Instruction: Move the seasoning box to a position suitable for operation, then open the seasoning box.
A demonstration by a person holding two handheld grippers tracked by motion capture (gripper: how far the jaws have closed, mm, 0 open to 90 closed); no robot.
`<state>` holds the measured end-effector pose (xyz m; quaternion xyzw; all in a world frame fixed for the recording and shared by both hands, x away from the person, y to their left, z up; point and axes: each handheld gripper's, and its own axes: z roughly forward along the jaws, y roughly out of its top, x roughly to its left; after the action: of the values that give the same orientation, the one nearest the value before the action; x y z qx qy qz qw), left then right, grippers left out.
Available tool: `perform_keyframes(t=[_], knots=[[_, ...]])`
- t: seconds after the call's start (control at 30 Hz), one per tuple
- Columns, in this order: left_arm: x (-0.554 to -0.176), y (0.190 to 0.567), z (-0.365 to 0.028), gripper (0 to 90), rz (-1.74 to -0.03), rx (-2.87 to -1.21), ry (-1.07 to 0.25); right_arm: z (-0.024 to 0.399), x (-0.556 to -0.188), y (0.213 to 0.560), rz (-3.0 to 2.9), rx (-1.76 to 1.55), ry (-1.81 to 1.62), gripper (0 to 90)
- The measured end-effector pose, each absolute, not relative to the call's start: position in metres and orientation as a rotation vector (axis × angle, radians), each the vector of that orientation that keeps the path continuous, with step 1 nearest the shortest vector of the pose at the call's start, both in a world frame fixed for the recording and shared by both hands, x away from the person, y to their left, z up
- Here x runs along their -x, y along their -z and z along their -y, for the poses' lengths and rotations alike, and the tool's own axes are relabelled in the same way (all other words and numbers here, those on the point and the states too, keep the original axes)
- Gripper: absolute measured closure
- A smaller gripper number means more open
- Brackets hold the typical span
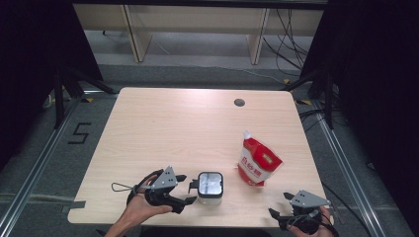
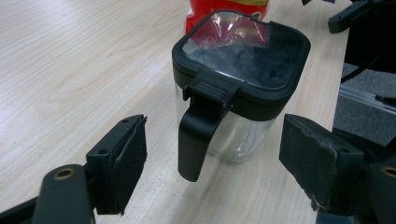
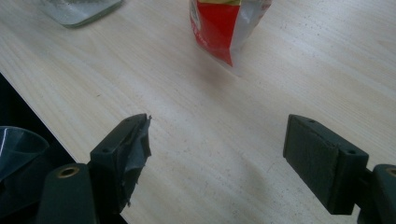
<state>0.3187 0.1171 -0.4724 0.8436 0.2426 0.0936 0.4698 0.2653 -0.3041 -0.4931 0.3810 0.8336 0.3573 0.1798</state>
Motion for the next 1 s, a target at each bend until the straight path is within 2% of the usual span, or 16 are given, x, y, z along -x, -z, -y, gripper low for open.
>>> perform_keyframes(t=[0.3, 0.4, 0.63, 0.9, 1.0], knots=[[-0.319, 0.465, -0.118, 21.5, -0.637, -2.053, -0.23, 0.302, -0.265, 0.493, -2.364, -1.052, -1.002, 25.6], [-0.318, 0.462, -0.118, 24.0, -0.654, -2.034, -0.238, 0.301, -0.265, 0.493, -2.377, -1.035, -1.006, 25.9], [-0.318, 0.454, -0.122, 42.9, -0.622, -2.012, -0.27, 0.297, -0.264, 0.493, -2.391, -1.023, -1.024, 28.5], [-0.319, 0.447, -0.114, 73.1, -0.599, -1.94, -0.294, 0.295, -0.264, 0.493, -2.397, -1.008, -1.027, 29.0], [-0.321, 0.447, -0.109, 79.2, -0.58, -1.971, -0.309, 0.292, -0.262, 0.492, -2.406, -1.017, -1.035, 30.9]])
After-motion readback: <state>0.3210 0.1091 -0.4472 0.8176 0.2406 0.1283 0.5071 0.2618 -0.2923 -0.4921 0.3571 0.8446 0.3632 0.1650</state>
